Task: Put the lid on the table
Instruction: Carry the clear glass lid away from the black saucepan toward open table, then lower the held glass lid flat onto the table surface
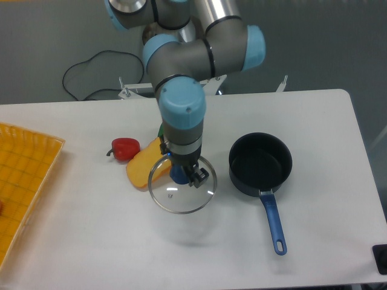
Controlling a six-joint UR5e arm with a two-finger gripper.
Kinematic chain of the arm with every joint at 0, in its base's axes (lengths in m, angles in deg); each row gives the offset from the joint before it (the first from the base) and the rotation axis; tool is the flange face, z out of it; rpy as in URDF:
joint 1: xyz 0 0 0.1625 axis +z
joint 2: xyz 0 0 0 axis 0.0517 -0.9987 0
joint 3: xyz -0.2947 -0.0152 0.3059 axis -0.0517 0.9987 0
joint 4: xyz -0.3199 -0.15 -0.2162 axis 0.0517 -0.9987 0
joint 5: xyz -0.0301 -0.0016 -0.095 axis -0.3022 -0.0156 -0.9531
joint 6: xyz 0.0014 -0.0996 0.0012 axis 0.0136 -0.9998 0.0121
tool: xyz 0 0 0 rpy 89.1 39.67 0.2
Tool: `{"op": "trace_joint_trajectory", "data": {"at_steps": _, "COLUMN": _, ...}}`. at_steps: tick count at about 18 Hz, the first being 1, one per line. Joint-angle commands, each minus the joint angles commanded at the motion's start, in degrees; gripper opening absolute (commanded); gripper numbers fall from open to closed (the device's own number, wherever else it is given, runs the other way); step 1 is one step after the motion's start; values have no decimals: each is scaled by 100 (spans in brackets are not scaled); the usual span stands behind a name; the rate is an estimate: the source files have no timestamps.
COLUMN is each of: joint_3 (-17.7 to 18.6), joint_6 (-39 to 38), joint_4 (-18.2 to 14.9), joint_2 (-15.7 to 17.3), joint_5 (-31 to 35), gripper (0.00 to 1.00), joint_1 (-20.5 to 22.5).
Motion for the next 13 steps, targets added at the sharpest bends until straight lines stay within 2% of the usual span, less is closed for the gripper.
{"op": "trace_joint_trajectory", "data": {"at_steps": 7, "joint_3": 26, "joint_6": -958, "joint_4": 246, "joint_2": -317, "joint_5": -9, "gripper": 44, "joint_1": -220}}
{"op": "trace_joint_trajectory", "data": {"at_steps": 10, "joint_3": 26, "joint_6": -1372, "joint_4": 605, "joint_2": -475, "joint_5": -9, "gripper": 44, "joint_1": -326}}
{"op": "trace_joint_trajectory", "data": {"at_steps": 13, "joint_3": 9, "joint_6": -1636, "joint_4": 703, "joint_2": -572, "joint_5": -9, "gripper": 43, "joint_1": -387}}
